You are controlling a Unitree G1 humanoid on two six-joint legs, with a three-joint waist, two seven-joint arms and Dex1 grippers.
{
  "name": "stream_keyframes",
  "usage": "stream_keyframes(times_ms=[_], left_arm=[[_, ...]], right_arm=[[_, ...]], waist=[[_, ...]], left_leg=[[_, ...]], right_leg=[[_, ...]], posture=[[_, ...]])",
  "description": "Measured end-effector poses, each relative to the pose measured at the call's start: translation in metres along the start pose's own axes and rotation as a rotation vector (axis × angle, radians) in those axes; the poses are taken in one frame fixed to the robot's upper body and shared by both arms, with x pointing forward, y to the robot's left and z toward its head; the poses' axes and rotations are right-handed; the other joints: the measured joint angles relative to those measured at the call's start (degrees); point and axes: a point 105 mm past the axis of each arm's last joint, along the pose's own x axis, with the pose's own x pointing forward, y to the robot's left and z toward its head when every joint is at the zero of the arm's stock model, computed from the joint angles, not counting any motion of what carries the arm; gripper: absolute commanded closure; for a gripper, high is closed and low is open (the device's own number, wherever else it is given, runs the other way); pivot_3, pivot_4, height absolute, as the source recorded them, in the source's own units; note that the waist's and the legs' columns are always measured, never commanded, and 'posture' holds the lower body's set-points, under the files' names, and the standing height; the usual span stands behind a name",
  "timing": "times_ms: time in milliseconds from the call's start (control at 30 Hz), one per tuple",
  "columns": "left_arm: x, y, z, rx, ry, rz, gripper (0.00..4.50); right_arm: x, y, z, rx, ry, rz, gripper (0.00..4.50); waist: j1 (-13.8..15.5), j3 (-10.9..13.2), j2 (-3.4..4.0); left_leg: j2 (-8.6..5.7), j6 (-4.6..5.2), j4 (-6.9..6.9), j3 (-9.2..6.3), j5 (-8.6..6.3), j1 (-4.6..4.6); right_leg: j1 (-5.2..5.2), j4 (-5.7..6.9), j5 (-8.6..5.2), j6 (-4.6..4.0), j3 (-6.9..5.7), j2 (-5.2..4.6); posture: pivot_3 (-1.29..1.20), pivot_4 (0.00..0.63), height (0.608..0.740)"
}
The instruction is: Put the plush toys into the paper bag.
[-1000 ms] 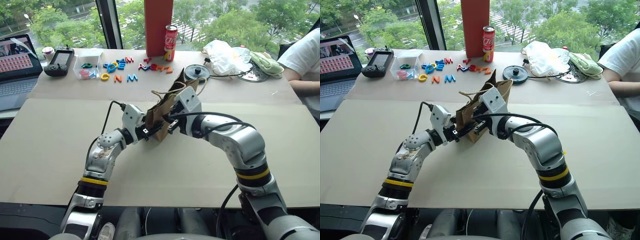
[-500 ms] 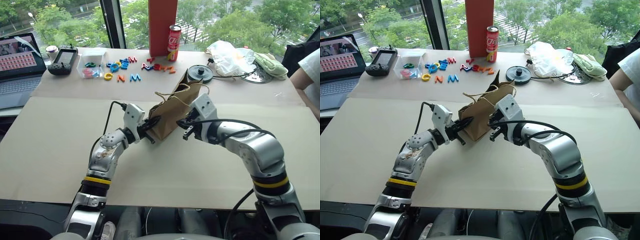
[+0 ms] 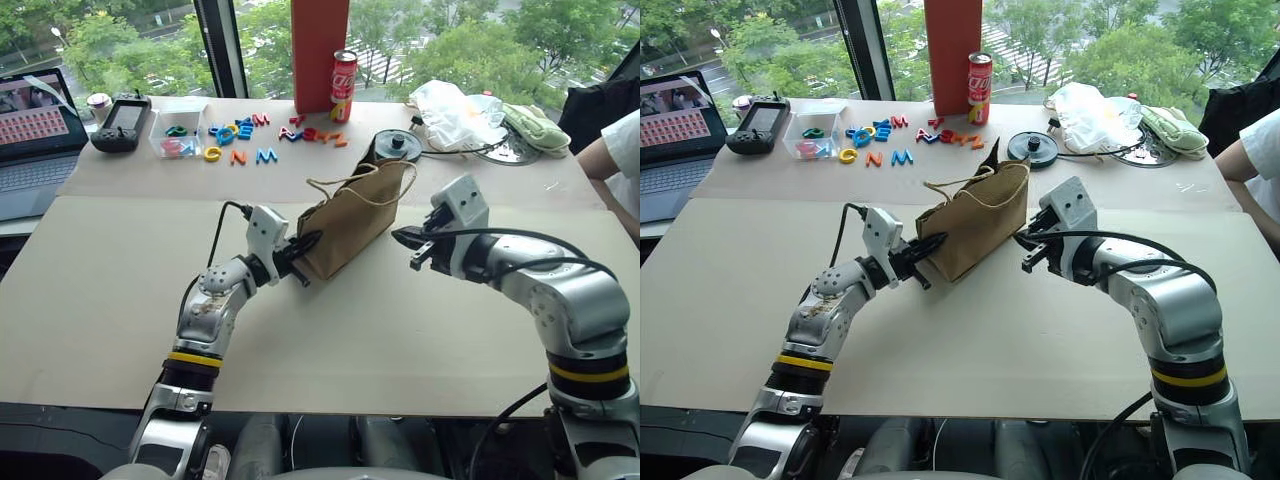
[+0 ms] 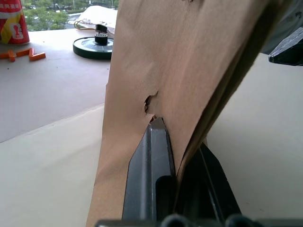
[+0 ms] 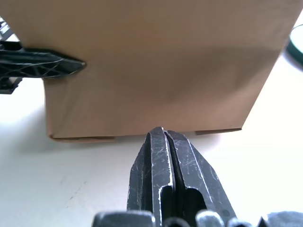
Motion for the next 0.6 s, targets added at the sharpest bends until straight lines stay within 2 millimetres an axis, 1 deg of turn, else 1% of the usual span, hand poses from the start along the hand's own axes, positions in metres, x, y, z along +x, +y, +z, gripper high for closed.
stream_keyframes(times_ms=[133,233,400,467,533,600], left_arm=[[-0.021,0.005,0.016,0.073,0.017,-0.123,4.48],[-0.043,0.008,0.029,0.112,0.068,-0.254,4.48],[-0.065,0.005,0.049,0.138,0.139,-0.466,4.48],[-0.068,0.010,0.050,0.131,0.169,-0.520,4.48],[-0.068,0.013,0.047,0.129,0.196,-0.566,4.48],[-0.068,0.012,0.040,0.130,0.229,-0.613,4.48]], right_arm=[[-0.005,-0.015,-0.002,0.028,0.003,-0.039,4.50],[-0.009,-0.020,0.002,0.020,-0.002,-0.040,4.50],[-0.019,-0.025,0.009,-0.039,0.021,-0.020,4.50],[-0.021,-0.023,0.014,-0.049,0.015,0.018,4.50],[-0.024,-0.017,0.014,-0.064,0.027,0.067,4.50],[-0.025,-0.009,0.014,-0.077,0.042,0.129,4.50]], waist=[[-0.3,0.0,0.01],[-0.3,0.0,0.02],[0.2,0.0,0.03],[0.3,0.0,0.03],[0.3,0.0,0.03],[0.2,0.0,0.03]], left_leg=[[0.04,0.00,-0.04,0.03,0.00,0.02],[0.04,0.00,-0.04,0.05,0.00,0.03],[0.02,0.00,-0.02,0.09,0.00,0.00],[-0.02,0.00,-0.02,0.10,0.00,0.01],[-0.01,0.00,-0.02,0.10,0.00,-0.01],[-0.01,0.01,-0.02,0.10,-0.01,-0.01]], right_leg=[[-0.05,0.02,-0.01,-0.01,0.04,0.08],[-0.04,0.01,-0.01,-0.02,0.03,0.07],[-0.02,-0.05,-0.02,0.01,-0.02,0.00],[-0.01,-0.08,-0.02,0.01,-0.01,0.01],[-0.02,-0.07,-0.02,0.00,-0.02,0.04],[-0.03,-0.07,-0.02,0.00,-0.01,0.04]], posture=[[0.00,0.150,0.739],[0.00,0.150,0.739],[0.00,0.150,0.739],[0.00,0.150,0.739],[0.00,0.150,0.739],[0.00,0.150,0.739]])
